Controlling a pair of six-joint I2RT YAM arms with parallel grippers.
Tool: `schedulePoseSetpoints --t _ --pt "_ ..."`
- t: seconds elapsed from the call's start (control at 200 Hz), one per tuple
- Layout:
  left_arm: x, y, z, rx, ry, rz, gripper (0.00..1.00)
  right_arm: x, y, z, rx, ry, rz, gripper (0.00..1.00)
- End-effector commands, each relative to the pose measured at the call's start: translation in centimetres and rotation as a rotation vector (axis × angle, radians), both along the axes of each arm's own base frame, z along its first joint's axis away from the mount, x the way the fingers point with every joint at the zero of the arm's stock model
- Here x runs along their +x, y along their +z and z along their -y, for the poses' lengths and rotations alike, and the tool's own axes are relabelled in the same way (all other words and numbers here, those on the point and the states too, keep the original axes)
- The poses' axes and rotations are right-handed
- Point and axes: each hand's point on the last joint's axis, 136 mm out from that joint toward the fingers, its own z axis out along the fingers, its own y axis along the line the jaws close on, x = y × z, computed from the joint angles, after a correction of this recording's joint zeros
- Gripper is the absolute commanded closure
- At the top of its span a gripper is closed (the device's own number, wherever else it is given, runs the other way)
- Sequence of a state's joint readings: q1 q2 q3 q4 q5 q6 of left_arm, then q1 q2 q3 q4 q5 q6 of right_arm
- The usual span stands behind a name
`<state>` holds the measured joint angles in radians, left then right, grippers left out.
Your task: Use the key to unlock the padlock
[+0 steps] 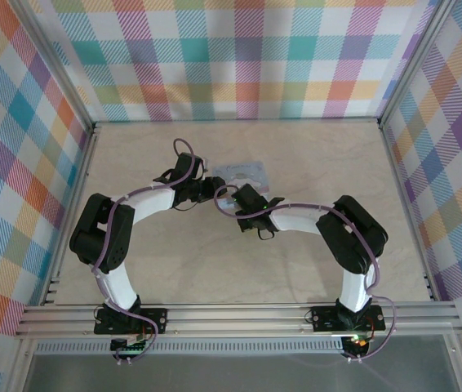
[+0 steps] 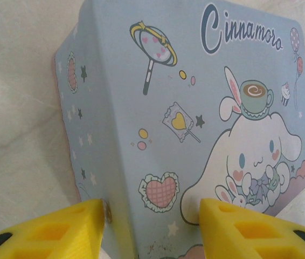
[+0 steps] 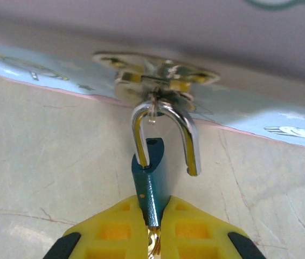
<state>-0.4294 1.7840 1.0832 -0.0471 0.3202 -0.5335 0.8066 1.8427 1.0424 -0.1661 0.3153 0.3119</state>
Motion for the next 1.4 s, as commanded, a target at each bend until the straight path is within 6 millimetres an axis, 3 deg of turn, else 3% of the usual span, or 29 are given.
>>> schedulePoseSetpoints --t 0.0,0.39,0.705,0.87,1.03,1.395 --pt "-0.2 0.7 -0.3 0.022 -0.006 0.006 0.50 -1.4 -0.2 0.6 -0.048 0.067 -0.024 0.99" --pt "0.5 0.6 -1.1 0.041 0.009 0.015 0.51 -1.5 1.8 -0.1 -0.100 0.304 0.067 1.00" --pt "0.8 0.7 -0.9 0.032 0.002 0.018 0.51 -1.1 1.7 -0.4 -0.198 0.499 0.139 1.00" --pt "0.8 0.7 -1.0 0.028 0.000 0.017 0.51 -0.7 3.0 -1.2 -0.200 0.567 0.199 1.00" --pt "0.8 0.9 -0.8 0.020 -0.005 0.016 0.51 -0.5 2.7 -1.6 -0.234 0.636 0.211 1.00" --pt "0.6 0.8 -0.4 -0.014 -0.006 0.002 0.51 0.1 4.2 -3.8 -0.210 0.748 0.280 1.00"
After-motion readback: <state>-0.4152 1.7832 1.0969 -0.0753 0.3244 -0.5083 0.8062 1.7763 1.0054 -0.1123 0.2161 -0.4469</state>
